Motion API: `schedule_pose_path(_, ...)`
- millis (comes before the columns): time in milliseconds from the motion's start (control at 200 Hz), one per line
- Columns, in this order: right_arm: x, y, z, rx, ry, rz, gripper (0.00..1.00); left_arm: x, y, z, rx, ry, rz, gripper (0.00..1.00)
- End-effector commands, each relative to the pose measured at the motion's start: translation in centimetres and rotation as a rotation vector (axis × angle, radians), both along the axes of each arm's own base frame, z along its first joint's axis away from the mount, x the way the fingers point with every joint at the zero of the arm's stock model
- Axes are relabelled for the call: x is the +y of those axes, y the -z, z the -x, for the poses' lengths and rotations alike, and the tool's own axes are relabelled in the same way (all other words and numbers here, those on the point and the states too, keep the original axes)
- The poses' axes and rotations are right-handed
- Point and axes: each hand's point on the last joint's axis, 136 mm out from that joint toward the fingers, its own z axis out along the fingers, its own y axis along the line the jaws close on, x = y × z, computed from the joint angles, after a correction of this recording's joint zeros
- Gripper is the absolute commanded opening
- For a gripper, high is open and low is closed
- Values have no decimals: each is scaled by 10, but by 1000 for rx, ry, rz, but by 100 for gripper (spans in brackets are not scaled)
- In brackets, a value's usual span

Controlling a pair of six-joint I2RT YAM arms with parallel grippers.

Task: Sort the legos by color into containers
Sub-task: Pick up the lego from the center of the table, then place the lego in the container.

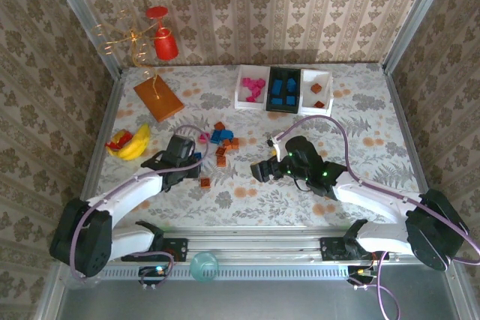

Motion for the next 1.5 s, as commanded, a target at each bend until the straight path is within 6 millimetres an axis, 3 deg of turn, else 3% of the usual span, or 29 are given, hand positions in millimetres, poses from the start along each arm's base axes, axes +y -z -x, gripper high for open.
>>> schedule_pose_path(0, -2, -21, -3, -34, 9, 25, 94, -16, -40, -25, -110, 2, 59, 32)
schedule_pose_path(235, -34, -50, -36, -137, 223, 28, 98, -73, -87, -78, -212, 85, 133, 32)
schedule_pose_path(390, -52, -66, -52, -294, 322, 16, 99, -115, -102, -119, -246, 138, 165, 32)
schedule_pose_path(505, -59, -65, -55, -372, 345, 29, 99, -143, -106, -152, -269, 166, 172, 32)
schedule_pose_path(640, -66, -57, -55, -392, 355, 78, 100, -171, -102, -193, -282, 192, 159, 32)
schedule_pose_path(785, -70, -46, -54, -371, 353, 106, 100, -193, -84, -235, -270, 211, 89, 32)
schedule_pose_path(905, -71, -40, -52, -353, 349, 122, 100, -199, -69, -264, -256, 206, 20, 34)
schedule_pose_path(1030, -70, -38, -51, -346, 343, 112, 100, -205, -71, -287, -269, 222, -31, 43)
schedule_pose_path(1165, -70, -37, -49, -335, 339, 111, 100, -208, -90, -290, -263, 246, -48, 58)
schedule_pose_path(1300, -71, -37, -48, -331, 337, 109, 100, -199, -118, -263, -283, 266, -4, 66)
schedule_pose_path(1425, -68, -36, -46, -317, 324, 106, 100, -157, -124, -215, -322, 237, 15, 67)
schedule_pose_path(1495, -65, -35, -45, -306, 311, 97, 100, -122, -110, -186, -295, 189, 28, 67)
